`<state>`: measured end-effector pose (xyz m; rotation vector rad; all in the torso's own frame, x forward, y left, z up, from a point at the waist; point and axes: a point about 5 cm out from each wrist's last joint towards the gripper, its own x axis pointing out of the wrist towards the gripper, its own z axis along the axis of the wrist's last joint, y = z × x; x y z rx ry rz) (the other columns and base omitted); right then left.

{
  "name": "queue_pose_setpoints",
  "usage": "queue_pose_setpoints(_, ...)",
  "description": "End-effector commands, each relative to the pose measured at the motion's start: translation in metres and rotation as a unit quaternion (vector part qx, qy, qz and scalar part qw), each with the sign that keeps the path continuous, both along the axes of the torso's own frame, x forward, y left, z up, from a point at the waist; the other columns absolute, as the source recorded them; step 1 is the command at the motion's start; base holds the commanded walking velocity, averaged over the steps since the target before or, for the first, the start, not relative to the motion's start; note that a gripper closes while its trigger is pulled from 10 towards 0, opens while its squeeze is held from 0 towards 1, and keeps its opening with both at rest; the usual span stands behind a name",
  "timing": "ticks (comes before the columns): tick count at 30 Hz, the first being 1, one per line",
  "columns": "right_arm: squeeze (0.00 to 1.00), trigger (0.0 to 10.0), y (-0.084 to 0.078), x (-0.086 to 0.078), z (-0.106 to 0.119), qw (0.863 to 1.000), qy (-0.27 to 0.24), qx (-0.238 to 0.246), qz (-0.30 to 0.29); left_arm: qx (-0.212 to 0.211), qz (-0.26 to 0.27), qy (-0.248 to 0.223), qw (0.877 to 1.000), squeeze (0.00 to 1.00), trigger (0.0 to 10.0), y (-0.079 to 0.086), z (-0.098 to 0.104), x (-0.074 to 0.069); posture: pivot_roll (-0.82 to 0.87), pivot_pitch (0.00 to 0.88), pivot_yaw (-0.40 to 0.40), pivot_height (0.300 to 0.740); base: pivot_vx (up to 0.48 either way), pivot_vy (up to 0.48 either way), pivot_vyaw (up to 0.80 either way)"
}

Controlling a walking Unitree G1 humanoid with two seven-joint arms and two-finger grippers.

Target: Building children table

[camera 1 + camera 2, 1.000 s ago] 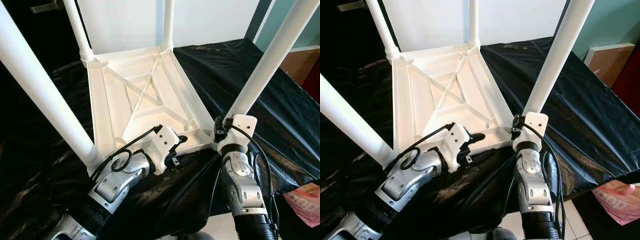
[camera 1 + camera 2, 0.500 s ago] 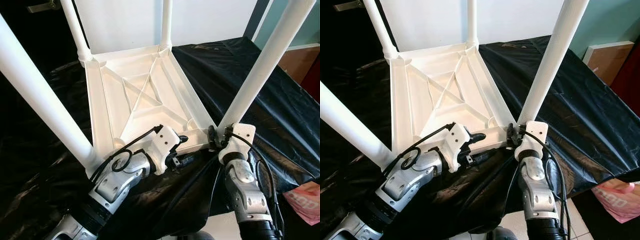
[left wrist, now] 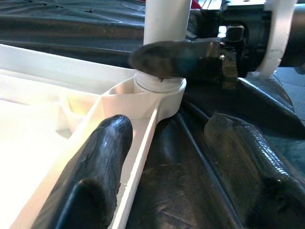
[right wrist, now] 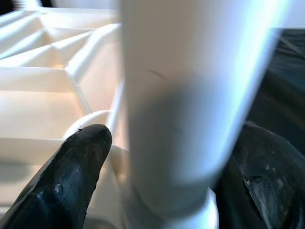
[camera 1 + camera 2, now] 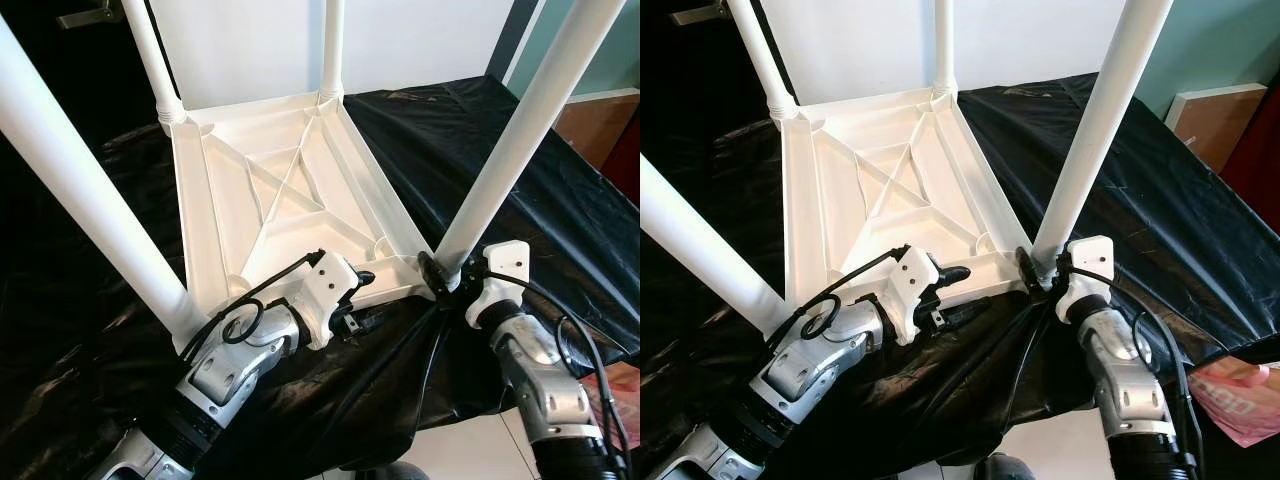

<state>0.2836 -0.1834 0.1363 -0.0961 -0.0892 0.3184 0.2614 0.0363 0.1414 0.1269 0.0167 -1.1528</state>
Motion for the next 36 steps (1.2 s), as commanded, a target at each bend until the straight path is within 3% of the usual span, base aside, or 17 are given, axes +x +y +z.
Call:
queue_pose_setpoints(1,0.00,10.0,0.002,-0.001,-0.004,1.000,0.006,-0.002,0.014,0.009,-0.085,0.006,0.996,0.00,10.0,-0.003,0.000,-0.008,-0.05,0.096,-0.010,0.740,0.000,0.000,0.00)
queue_pose_setpoints(3,0.00,10.0,0.004,0.008,-0.003,0.997,0.010,-0.034,0.064,0.009,-0.085,0.005,0.996,0.00,10.0,-0.003,0.000,-0.007,-0.05,0.098,-0.005,0.740,0.000,0.000,0.00)
queue_pose_setpoints(9,0.00,10.0,0.011,0.020,-0.003,0.992,0.012,-0.065,0.103,0.009,-0.084,0.003,0.996,0.00,10.0,-0.003,0.002,-0.006,-0.04,0.102,-0.007,0.740,0.000,0.000,0.00)
queue_pose_setpoints(10,0.00,1.6,0.012,0.021,-0.004,0.992,0.013,-0.068,0.106,0.008,-0.082,0.003,0.997,0.00,10.0,-0.003,0.003,-0.007,-0.04,0.104,-0.010,0.740,0.000,0.000,0.00)
queue_pose_setpoints(11,0.00,1.6,0.012,0.022,-0.005,0.992,0.014,-0.068,0.106,0.007,-0.081,0.003,0.997,0.00,10.0,-0.003,0.003,-0.007,-0.03,0.105,-0.011,0.740,0.000,0.000,0.00)
queue_pose_setpoints(12,0.00,0.0,0.011,0.020,-0.007,0.992,0.018,-0.070,0.108,0.008,-0.079,0.003,0.997,0.00,10.0,-0.002,0.002,-0.007,-0.03,0.107,-0.012,0.740,0.000,0.000,0.00)
queue_pose_setpoints(19,0.00,0.0,0.003,0.017,-0.018,0.992,0.041,-0.073,0.098,0.008,-0.076,0.004,0.997,0.00,10.0,-0.001,0.002,-0.008,-0.04,0.112,-0.011,0.740,0.000,0.000,0.00)
queue_pose_setpoints(25,0.00,0.0,0.006,0.016,-0.023,0.996,0.048,-0.042,0.066,0.004,-0.080,0.005,0.997,0.00,10.0,-0.004,0.003,-0.008,-0.05,0.116,-0.007,0.740,0.000,0.000,0.00)
queue_pose_setpoints(26,0.00,10.0,0.008,0.016,-0.025,0.997,0.047,-0.041,0.049,0.004,-0.081,0.005,0.997,0.00,10.0,-0.005,0.003,-0.008,-0.05,0.117,-0.006,0.740,0.000,0.000,0.00)
queue_pose_setpoints(31,0.00,10.0,0.012,0.012,-0.033,0.998,0.049,-0.041,-0.002,0.007,-0.084,0.005,0.996,0.00,10.0,-0.005,0.002,-0.009,-0.05,0.118,-0.005,0.740,0.000,0.000,0.00)
queue_pose_setpoints(36,0.00,10.0,0.015,0.011,-0.031,0.997,0.050,-0.012,-0.061,0.006,-0.085,0.006,0.996,0.00,10.0,-0.005,0.002,-0.009,-0.05,0.121,-0.007,0.740,0.000,0.000,0.00)
